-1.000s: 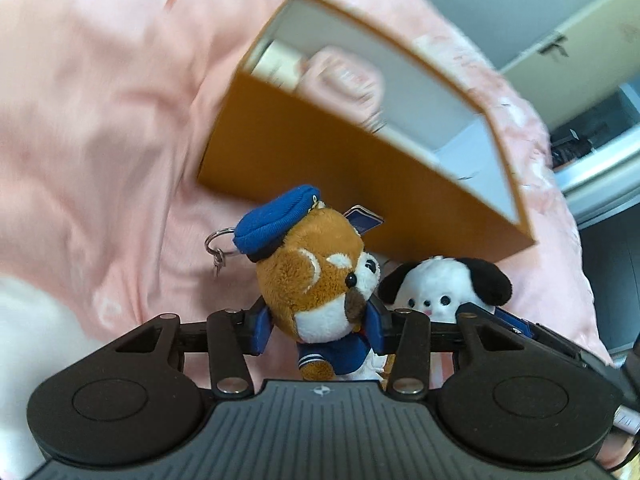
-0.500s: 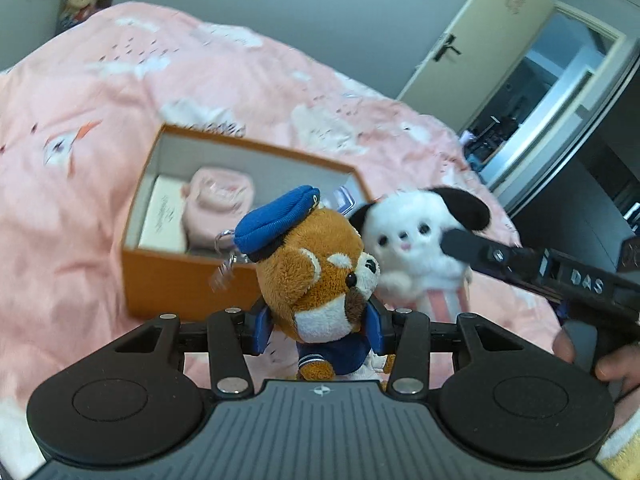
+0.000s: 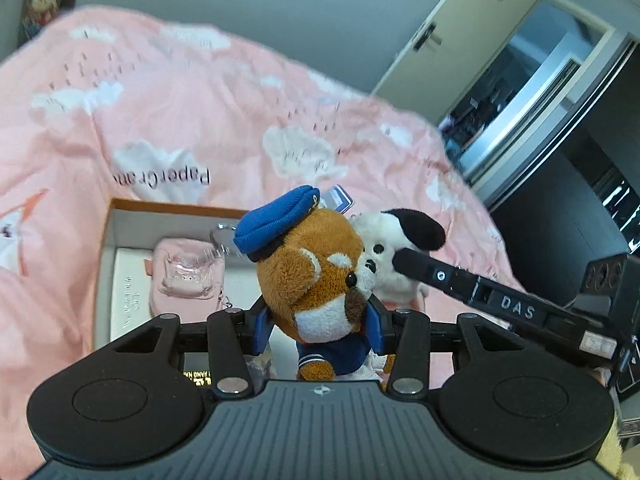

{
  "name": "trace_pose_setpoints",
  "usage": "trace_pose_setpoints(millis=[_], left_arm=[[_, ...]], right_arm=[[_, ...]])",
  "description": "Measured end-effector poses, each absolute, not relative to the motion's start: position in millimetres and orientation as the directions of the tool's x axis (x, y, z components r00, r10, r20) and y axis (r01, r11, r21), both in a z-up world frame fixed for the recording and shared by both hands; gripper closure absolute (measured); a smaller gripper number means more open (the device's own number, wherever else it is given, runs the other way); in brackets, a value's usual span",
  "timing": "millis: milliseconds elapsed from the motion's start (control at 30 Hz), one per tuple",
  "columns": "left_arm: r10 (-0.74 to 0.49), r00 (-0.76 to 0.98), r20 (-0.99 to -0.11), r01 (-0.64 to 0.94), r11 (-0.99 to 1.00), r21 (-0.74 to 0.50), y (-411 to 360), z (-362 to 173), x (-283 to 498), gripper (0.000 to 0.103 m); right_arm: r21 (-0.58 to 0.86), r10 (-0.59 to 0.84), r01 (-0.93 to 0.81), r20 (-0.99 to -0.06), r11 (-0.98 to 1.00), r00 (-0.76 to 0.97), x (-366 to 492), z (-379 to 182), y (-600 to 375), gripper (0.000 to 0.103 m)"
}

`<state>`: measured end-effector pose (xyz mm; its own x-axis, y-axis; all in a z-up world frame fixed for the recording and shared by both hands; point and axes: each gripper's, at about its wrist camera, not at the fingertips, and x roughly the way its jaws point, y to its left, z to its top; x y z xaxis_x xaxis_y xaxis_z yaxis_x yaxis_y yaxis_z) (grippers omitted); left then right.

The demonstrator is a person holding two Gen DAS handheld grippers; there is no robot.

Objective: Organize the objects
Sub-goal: 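Lift and carry the bear and dog plushes over the orange box with both grippers, then lower both plushes into the box and open both grippers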

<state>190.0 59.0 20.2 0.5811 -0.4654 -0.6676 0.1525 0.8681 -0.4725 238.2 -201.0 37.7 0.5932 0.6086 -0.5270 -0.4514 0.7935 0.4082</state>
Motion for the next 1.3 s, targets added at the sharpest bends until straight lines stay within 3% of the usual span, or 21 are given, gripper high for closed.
trace_pose_setpoints(millis=[200,567,667,700,733,767,1033,1200,1300], left_arm=[[-0.473,0.433,-0.767,0.185,0.88,-0.438,38,-32,259,0.051],[-0.444,0.283,-0.85,0.307,0.882,-0.359,27,-93,323,0.051],[-0.442,0.249,-0.862,0.326,0.876,-0.355,27,-104,333,0.051],[-0.443,0.24,-0.864,0.332,0.874,-0.355,26,-106,335,0.051],[-0.443,0.232,-0.866,0.338,0.871,-0.356,26,-108,337,0.051],[-0.435,0.232,-0.87,0.343,0.873,-0.346,25,-111,339,0.051],[-0.433,0.283,-0.856,0.331,0.882,-0.336,27,-116,341,0.044],[-0.423,0.352,-0.835,0.32,0.893,-0.317,33,-102,326,0.041],[-0.429,0.384,-0.818,0.31,0.894,-0.323,40,-91,316,0.041]], right_arm=[[0.39,0.519,-0.343,-0.62,0.854,0.588,274,4,-195,0.056],[0.325,0.427,-0.278,-0.71,0.904,0.56,314,-34,-168,0.058],[0.295,0.394,-0.262,-0.724,0.919,0.566,320,-39,-161,0.064],[0.287,0.384,-0.256,-0.729,0.923,0.567,322,-41,-159,0.072],[0.279,0.376,-0.252,-0.732,0.926,0.568,324,-43,-157,0.091],[0.268,0.368,-0.254,-0.736,0.929,0.569,326,-45,-155,0.093],[0.181,0.348,-0.33,-0.745,0.926,0.569,328,-42,-149,0.088],[0.115,0.369,-0.463,-0.78,0.879,0.506,317,-42,-146,0.088],[0.035,0.357,-0.559,-0.801,0.829,0.48,308,-44,-143,0.081]])
